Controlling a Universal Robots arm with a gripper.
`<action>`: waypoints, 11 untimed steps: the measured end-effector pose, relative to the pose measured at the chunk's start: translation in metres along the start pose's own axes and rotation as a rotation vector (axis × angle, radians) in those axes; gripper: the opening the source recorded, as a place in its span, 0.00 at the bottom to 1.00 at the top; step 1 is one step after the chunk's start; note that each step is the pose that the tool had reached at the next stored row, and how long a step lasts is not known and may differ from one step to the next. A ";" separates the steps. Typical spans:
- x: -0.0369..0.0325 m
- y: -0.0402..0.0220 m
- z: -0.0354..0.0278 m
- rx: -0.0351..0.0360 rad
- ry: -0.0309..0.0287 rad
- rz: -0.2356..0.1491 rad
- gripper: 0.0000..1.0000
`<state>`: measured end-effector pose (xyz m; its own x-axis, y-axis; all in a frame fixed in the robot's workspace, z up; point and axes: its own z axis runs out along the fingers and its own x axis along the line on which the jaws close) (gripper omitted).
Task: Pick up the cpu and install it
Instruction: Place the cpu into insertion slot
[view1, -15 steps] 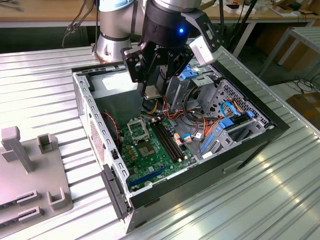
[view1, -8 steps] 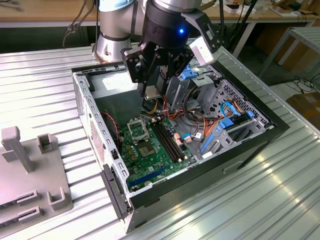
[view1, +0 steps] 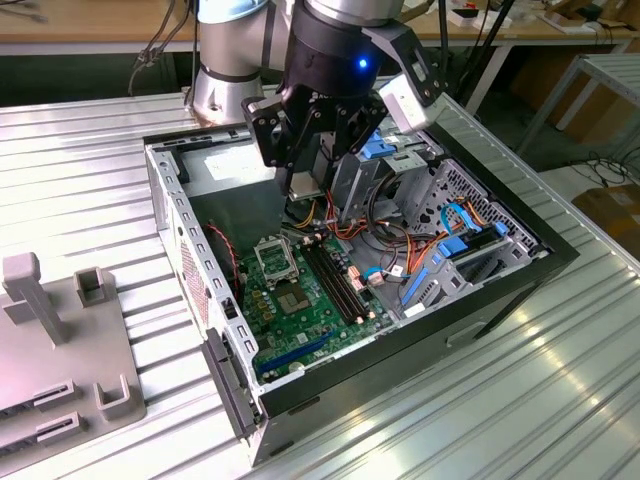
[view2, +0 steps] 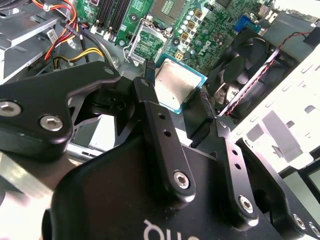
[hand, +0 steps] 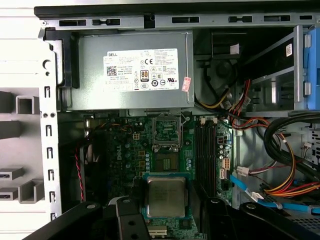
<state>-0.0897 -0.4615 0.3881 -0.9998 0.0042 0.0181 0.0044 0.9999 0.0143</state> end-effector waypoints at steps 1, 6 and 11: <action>-0.0001 -0.0005 0.0001 0.0001 0.0001 0.000 0.47; 0.0000 -0.0041 0.0015 0.0003 0.0001 0.000 0.47; 0.0000 -0.0072 0.0035 0.0001 0.0000 -0.001 0.47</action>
<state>-0.0898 -0.4687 0.3845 -0.9998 0.0027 0.0181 0.0029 0.9999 0.0143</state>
